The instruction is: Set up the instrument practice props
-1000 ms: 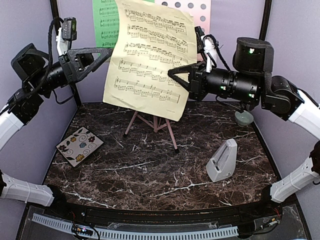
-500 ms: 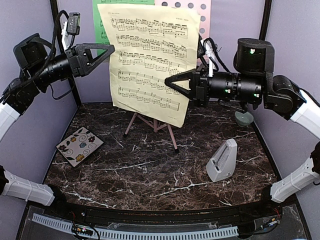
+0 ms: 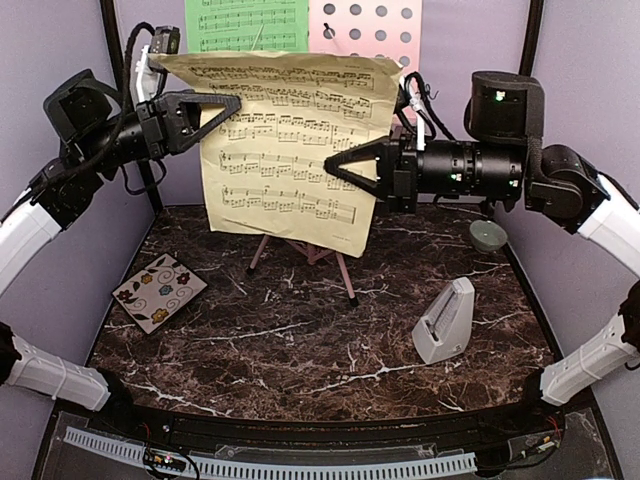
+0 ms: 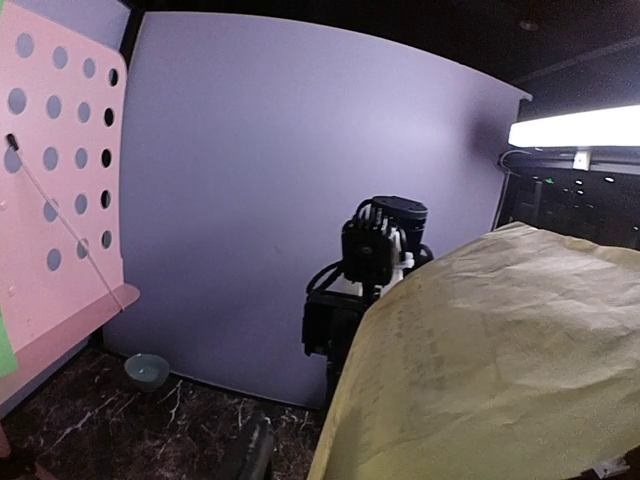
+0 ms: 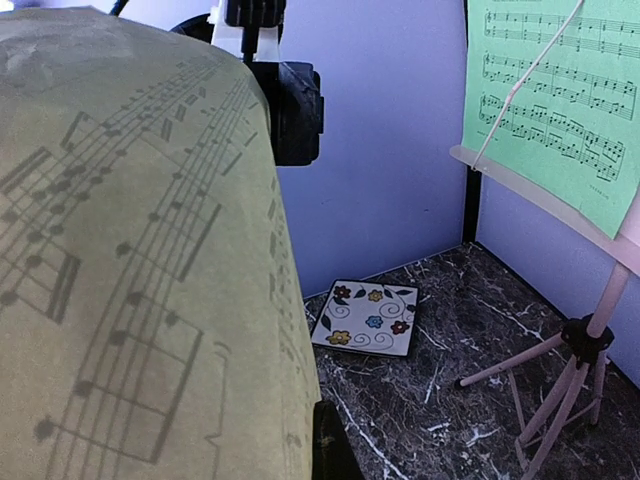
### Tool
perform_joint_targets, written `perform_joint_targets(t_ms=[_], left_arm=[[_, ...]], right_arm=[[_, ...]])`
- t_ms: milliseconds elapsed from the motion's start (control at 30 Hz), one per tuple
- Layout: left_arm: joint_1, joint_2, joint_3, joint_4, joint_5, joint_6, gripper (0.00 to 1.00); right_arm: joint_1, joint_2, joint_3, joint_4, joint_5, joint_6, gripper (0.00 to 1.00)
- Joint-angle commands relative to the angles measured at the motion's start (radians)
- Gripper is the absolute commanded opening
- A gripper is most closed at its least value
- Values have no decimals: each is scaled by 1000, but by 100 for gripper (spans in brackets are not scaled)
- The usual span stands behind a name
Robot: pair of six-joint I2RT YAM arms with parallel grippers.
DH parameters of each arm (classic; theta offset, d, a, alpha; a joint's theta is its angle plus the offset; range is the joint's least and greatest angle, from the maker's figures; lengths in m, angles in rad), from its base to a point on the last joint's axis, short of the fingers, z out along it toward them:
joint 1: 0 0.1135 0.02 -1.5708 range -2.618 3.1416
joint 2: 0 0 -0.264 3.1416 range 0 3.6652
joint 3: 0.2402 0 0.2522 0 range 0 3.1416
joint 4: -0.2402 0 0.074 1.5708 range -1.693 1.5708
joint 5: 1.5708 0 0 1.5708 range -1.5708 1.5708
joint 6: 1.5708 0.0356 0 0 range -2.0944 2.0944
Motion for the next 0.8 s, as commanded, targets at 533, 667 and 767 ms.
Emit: perform_joint_targets(t_ms=[533, 667, 767], left_arm=[[19, 210, 514, -284, -632, -94, 0], [37, 268, 634, -393, -744, -124, 0], [70, 315, 714, -451, -767, -153, 0]], right_arm=[[-143, 173, 387, -59, 501, -43, 67], [-160, 236, 458, -74, 618, -83, 67], [-173, 290, 503, -84, 684, -117, 66]])
